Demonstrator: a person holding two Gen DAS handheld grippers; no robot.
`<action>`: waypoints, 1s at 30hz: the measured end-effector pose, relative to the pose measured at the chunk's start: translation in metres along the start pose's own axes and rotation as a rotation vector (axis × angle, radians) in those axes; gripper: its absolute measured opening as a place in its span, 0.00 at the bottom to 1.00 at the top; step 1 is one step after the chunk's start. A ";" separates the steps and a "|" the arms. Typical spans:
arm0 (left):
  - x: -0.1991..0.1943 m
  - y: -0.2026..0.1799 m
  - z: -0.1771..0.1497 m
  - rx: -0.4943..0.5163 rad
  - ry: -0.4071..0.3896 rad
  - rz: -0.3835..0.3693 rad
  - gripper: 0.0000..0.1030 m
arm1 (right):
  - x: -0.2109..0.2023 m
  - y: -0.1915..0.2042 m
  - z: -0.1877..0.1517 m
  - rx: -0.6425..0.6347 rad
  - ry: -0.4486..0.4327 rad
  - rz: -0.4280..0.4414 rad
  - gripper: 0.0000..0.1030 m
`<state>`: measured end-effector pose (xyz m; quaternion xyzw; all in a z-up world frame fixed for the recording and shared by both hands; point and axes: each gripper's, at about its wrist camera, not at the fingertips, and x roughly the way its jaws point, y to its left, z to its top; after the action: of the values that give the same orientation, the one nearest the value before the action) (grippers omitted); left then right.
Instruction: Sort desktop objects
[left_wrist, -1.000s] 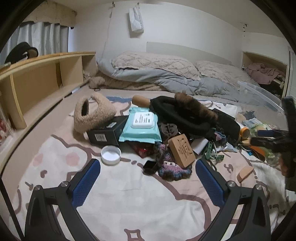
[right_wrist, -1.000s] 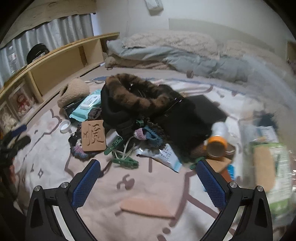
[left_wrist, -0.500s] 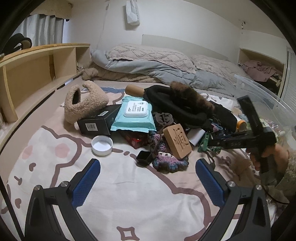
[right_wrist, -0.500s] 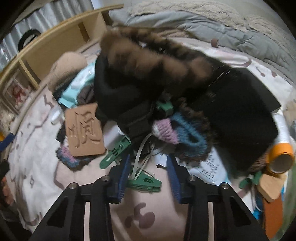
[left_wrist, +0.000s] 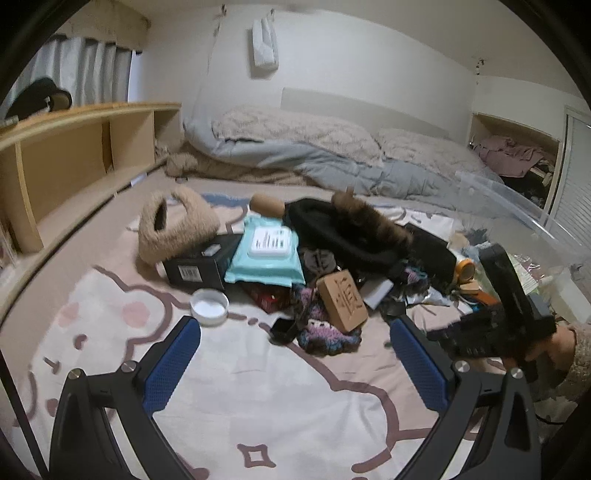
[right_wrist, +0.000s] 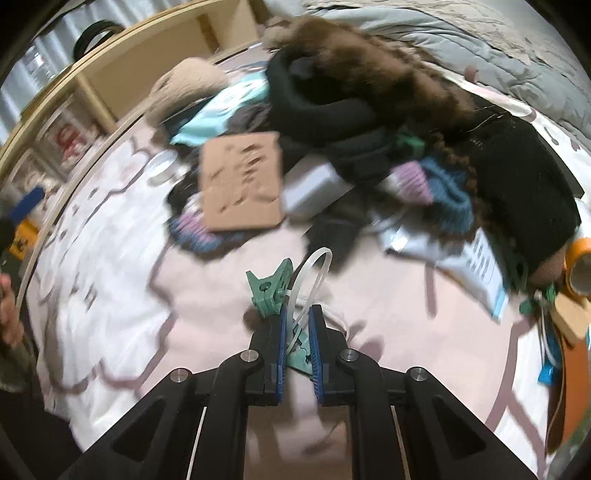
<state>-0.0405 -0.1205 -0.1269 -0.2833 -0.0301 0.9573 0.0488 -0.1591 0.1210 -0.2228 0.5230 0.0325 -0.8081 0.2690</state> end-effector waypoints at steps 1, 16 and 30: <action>-0.005 0.000 0.002 0.006 -0.009 0.003 1.00 | -0.007 0.006 -0.005 -0.015 0.012 0.010 0.12; -0.087 -0.007 0.064 0.027 -0.132 -0.041 1.00 | -0.103 0.083 -0.023 -0.147 0.050 0.052 0.05; -0.131 -0.046 0.121 0.229 -0.090 -0.056 1.00 | -0.125 0.065 -0.065 0.015 0.068 0.026 0.05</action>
<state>0.0062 -0.0927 0.0493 -0.2317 0.0693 0.9645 0.1063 -0.0362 0.1379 -0.1296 0.5524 0.0287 -0.7866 0.2744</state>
